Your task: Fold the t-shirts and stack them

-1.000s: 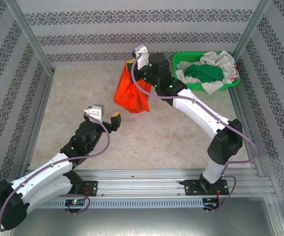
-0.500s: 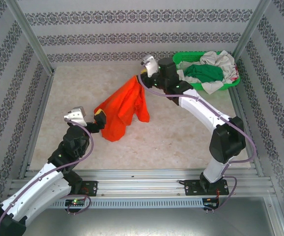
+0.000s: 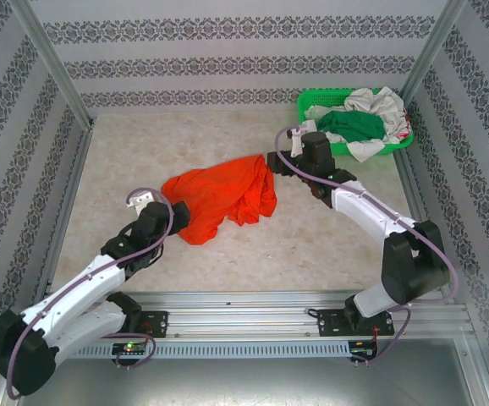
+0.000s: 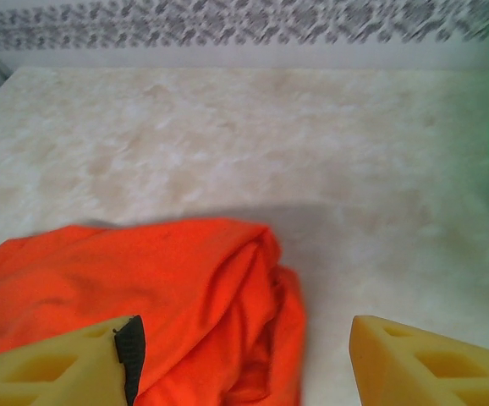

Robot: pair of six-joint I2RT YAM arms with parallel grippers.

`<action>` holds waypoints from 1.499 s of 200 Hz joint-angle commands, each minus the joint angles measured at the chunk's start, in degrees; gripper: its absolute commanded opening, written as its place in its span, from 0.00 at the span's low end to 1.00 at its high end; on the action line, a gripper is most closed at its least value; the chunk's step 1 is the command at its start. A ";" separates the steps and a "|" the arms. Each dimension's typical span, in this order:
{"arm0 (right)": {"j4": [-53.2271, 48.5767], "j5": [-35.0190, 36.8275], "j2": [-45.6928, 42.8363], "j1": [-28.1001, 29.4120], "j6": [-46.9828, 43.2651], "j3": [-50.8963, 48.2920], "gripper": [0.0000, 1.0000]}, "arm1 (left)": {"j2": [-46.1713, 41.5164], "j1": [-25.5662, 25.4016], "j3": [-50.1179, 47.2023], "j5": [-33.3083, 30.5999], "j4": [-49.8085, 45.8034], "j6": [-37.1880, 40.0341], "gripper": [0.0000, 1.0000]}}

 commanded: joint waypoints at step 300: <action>-1.56 -0.44 14.41 12.78 19.42 -6.49 0.27 | 22.98 -0.38 -0.07 15.05 12.25 -20.90 0.00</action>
